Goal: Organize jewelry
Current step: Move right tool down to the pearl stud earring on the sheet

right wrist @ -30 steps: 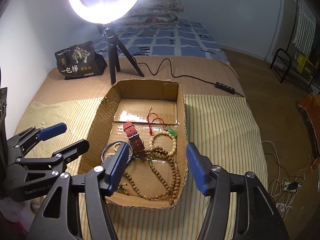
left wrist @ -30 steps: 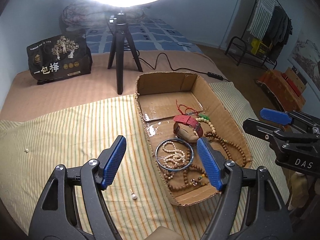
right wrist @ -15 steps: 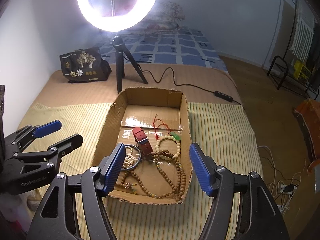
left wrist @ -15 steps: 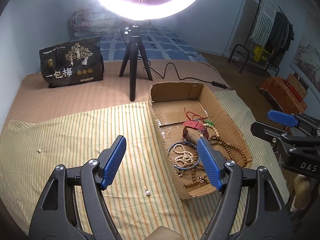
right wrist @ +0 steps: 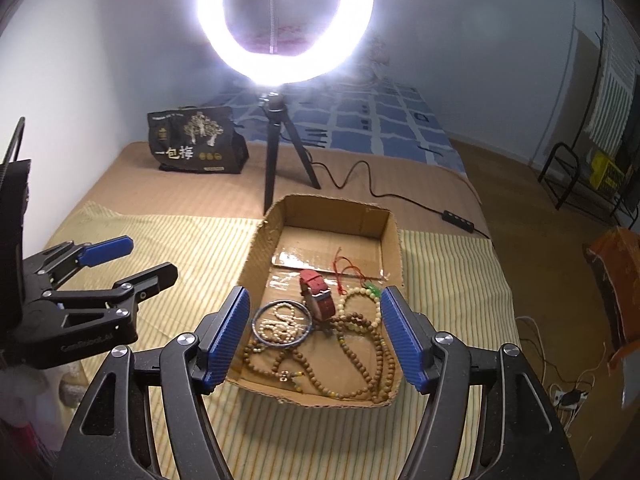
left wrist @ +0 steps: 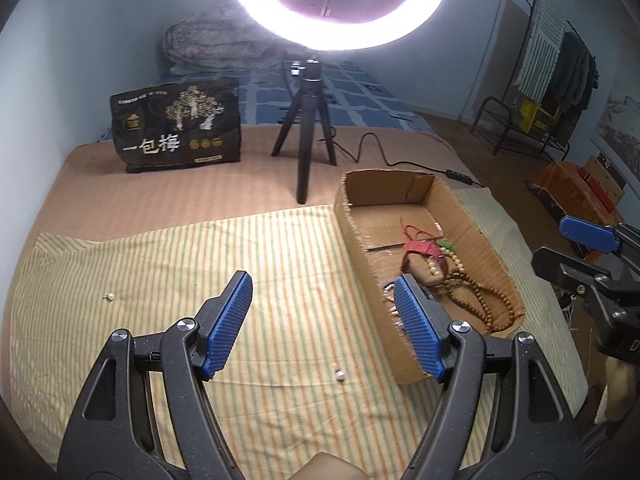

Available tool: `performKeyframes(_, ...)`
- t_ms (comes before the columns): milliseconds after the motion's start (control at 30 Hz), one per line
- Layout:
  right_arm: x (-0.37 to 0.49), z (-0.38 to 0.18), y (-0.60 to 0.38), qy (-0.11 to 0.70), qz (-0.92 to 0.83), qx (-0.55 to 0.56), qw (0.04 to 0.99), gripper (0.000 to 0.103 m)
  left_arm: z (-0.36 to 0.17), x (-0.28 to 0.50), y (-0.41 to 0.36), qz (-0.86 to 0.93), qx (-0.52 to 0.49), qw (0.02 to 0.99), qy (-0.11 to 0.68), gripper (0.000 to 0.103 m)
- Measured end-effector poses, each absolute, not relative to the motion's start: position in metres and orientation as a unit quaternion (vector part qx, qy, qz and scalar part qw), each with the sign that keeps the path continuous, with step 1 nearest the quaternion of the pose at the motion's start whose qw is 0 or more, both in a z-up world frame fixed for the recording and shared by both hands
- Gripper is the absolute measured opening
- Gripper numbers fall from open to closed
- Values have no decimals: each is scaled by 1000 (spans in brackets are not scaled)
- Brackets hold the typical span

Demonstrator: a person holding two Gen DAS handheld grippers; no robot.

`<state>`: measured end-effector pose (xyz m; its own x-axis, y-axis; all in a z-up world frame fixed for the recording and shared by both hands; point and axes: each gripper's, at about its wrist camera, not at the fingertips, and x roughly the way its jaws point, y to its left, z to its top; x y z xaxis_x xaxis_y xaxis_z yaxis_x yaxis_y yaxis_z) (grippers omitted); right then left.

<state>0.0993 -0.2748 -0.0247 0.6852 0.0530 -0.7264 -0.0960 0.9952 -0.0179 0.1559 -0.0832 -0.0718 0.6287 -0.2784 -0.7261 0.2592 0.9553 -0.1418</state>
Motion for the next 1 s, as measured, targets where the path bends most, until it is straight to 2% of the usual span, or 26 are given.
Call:
performKeyframes(600, 82, -45, -205, 402, 109, -30, 909, 68, -87, 152, 12, -93, -33, 912, 398, 75)
performKeyframes(1000, 72, -104, -173, 443, 129, -8, 887, 67, -122, 157, 81, -50, -58, 904, 420, 75)
